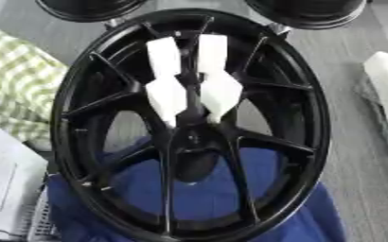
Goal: Pull the pin out of the wheel hub.
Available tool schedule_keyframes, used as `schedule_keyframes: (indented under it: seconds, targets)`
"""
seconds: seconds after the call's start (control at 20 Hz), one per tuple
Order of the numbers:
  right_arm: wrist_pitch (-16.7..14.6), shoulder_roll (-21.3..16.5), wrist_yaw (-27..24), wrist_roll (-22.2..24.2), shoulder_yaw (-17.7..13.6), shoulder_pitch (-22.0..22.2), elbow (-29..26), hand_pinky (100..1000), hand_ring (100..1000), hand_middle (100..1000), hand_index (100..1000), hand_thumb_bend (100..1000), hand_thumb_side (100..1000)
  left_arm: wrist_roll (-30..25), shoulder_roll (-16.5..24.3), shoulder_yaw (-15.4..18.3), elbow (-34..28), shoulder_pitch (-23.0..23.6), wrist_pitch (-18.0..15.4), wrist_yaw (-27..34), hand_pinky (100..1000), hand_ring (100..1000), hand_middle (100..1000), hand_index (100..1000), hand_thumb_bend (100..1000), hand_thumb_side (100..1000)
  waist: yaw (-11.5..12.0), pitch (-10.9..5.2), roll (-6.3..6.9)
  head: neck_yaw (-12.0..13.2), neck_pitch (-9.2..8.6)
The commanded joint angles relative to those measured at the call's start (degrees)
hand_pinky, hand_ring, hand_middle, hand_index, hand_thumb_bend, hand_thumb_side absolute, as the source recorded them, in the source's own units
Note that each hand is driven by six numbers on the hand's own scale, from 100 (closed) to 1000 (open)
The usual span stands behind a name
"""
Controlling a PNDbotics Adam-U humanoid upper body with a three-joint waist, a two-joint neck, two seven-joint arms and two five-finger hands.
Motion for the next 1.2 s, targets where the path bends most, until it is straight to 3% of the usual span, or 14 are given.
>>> schedule_keyframes:
  seconds: [0.05, 0.3, 0.65, 1.2]
  targets:
    - [-1.96, -2.79, -0.96, 2.13, 1.5, -2.28, -0.71, 886, 783, 700, 786, 100, 310, -0.4, 1.55, -0.11, -0.82, -0.79, 0.0, -0.11, 728, 658, 610, 798, 100, 612, 0.22, -1.52, -0.16, -0.56, -0.68]
    - [-0.56, -2.78, -1.96, 1.24, 5.25, -7.24, -0.71, 883, 781, 697, 788, 106, 297, -0.62, 1.4, -0.37, -0.74, -0.99, 0.16, -0.11, 728, 660, 610, 797, 100, 609, 1.06, -1.74, -0.44, -1.58, -0.58]
    - [3.05, -1.56, -2.95, 3.39, 11.83, -14.25, -0.71, 883, 777, 695, 795, 100, 370, -0.75, 1.13, -0.67, -0.63, -1.36, 0.34, 0.0, 727, 658, 608, 796, 100, 605, 2.45, -2.07, -0.9, -3.13, -0.5]
    - [7.13, 4.1, -5.12, 8.5, 19.01, -25.32, 2.11, 885, 756, 693, 816, 100, 374, -0.26, 0.87, -0.49, -0.2, -1.58, 0.74, 0.14, 726, 656, 605, 795, 100, 605, 3.99, -2.02, -1.53, -4.4, -0.63]
